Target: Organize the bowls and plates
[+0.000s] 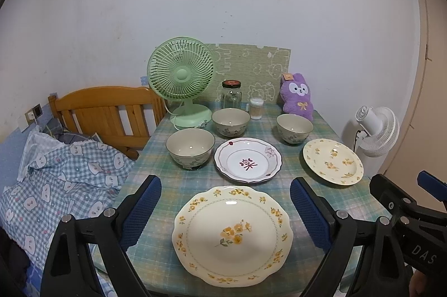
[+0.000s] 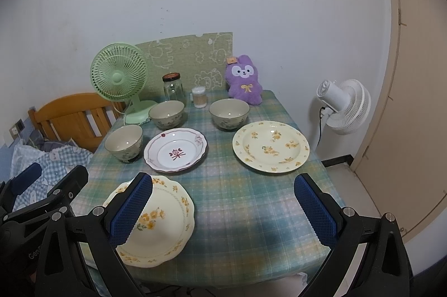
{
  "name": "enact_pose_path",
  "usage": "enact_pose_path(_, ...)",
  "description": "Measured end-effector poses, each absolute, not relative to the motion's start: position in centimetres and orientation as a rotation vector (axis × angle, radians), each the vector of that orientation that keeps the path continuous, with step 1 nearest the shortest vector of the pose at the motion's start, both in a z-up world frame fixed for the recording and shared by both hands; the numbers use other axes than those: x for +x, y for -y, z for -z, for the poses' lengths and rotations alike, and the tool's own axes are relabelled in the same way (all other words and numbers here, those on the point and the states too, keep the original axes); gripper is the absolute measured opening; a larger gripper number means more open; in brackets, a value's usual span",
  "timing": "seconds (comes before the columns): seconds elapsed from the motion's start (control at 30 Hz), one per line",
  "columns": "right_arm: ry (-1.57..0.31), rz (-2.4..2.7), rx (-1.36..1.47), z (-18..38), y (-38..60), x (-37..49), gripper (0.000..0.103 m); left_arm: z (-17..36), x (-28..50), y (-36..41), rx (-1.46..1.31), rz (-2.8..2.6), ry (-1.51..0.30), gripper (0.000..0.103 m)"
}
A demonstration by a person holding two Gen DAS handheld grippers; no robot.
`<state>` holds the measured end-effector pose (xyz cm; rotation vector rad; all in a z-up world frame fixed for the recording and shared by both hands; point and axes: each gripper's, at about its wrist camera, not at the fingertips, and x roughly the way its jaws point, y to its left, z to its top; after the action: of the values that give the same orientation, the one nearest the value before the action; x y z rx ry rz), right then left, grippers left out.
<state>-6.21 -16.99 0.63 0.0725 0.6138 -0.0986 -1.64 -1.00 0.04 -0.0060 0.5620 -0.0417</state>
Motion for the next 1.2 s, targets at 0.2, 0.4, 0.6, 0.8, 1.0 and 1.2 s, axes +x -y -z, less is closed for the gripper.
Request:
enact_pose_path(0.2,-0.614,0.098,0.073,-0.6,17.1,-6.2,0.103,-0.1,-1.7,1.2,-0.003,0.042,-0.563,0.094)
enact_pose_path(0.4,-0.613,0.097,0.074,-0.6,17.2,-6.2,0.103,-0.1,-1.6,1.1,-0.003,0.042,-0.562,0.094)
enact_pose_path(0.6,-0.614,0.096,0.076,-0.6,17.2,-6.2,0.103,-0.1,-1.7,1.1,-0.002,0.043,-0.562,0.094)
enact_pose_path(0.8,-0.611,0.091,0.075,-0.6,17.3,-6.2,0.103,-0.1,-1.7,1.3,-0.003,0.04,-0.563,0.094)
enact_pose_path(1.0,-0.612,0.082,0.073,-0.9,17.8,-5.7,0.102,0.1,-1.6,1.4,-0.008,0.032,-0.567,0.094)
enact_pose_path(1.2,-0.627,0.075,0.077,-0.6,17.5,-4.7,0.102,0.3,-0.7,1.1,-0.005,0.027,-0.582,0.092)
